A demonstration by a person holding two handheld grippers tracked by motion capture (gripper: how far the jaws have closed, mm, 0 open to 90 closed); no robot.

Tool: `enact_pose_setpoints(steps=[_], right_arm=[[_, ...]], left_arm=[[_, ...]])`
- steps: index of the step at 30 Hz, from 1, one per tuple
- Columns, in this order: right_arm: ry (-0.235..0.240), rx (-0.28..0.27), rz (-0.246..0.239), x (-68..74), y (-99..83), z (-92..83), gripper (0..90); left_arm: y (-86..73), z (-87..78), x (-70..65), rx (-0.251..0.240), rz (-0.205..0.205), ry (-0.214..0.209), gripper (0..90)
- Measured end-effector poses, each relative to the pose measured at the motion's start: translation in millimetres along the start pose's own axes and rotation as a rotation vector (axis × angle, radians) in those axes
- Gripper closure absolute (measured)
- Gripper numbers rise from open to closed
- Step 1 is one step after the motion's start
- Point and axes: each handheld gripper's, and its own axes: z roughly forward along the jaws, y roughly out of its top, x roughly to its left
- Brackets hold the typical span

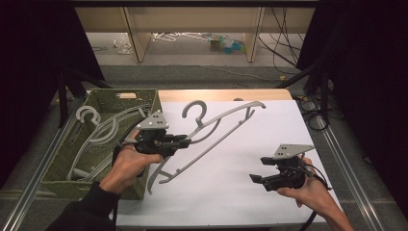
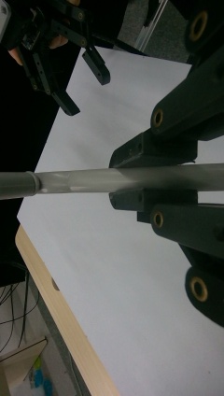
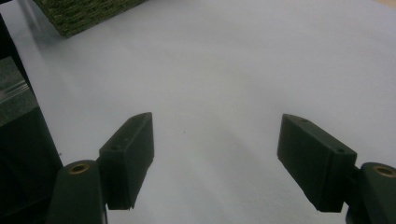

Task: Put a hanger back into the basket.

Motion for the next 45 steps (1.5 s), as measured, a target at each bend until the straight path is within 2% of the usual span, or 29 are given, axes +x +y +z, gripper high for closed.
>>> enact_pose_setpoints(steps=[5,11,12,13,18,22,24,25,27,31,33,35,36,39,43,45], right_arm=[[-0.002,0.001,0.002,0.5,-1.7,1.7,27.7],[0.002,0.008,-0.006,0.0,-3.0,3.2,27.7],[0.002,0.012,0.002,-0.1,-3.3,3.0,27.7],[0.002,0.012,0.002,-0.1,-3.3,3.0,27.7],[0.008,0.014,0.006,0.5,-4.3,4.3,28.2],[0.005,0.015,0.015,0.3,-4.7,3.6,28.2],[0.005,0.008,0.013,-0.4,-5.2,3.5,28.1],[0.007,0.013,0.023,-0.2,-5.4,3.1,28.1],[0.011,0.011,0.027,-0.4,-5.8,3.4,28.1],[0.010,0.012,0.032,-1.4,-7.0,5.0,27.9],[0.012,0.011,0.032,-1.4,-6.9,5.2,27.7],[0.016,0.009,0.034,-1.5,-7.4,6.1,27.6],[0.016,0.009,0.034,-1.5,-7.4,6.1,27.6],[0.011,0.016,0.047,-2.6,-8.9,7.3,27.1],[0.008,0.010,0.038,-2.8,-10.2,7.3,26.9],[0.012,0.017,0.043,-1.8,-11.3,6.7,26.7]], left_arm=[[4.4,-10.5,4.9,-0.014,-0.011,0.012,79.2],[18.6,-34.9,12.7,-0.050,-0.025,0.034,79.2],[23.5,-43.3,15.4,-0.068,-0.026,0.048,79.2],[23.5,-43.3,15.4,-0.068,-0.026,0.048,79.2],[33.3,-66.6,22.3,-0.095,-0.014,0.098,79.2],[34.0,-81.1,33.0,-0.099,-0.018,0.143,79.2],[30.0,-91.6,45.5,-0.105,-0.040,0.180,79.2],[30.0,-91.6,45.5,-0.105,-0.040,0.180,79.2],[26.0,-98.2,54.2,-0.105,-0.051,0.214,79.2],[12.4,-109.7,74.1,-0.099,-0.072,0.276,79.2],[9.3,-111.6,77.6,-0.102,-0.077,0.285,79.2],[0.0,-117.2,88.2,-0.102,-0.093,0.311,79.2],[0.0,-117.2,88.2,-0.102,-0.093,0.311,79.2],[-10.5,-122.6,99.5,-0.098,-0.087,0.339,79.2],[-18.8,-128.7,107.9,-0.101,-0.097,0.362,79.2],[-27.5,-135.6,116.1,-0.098,-0.086,0.376,79.2]])
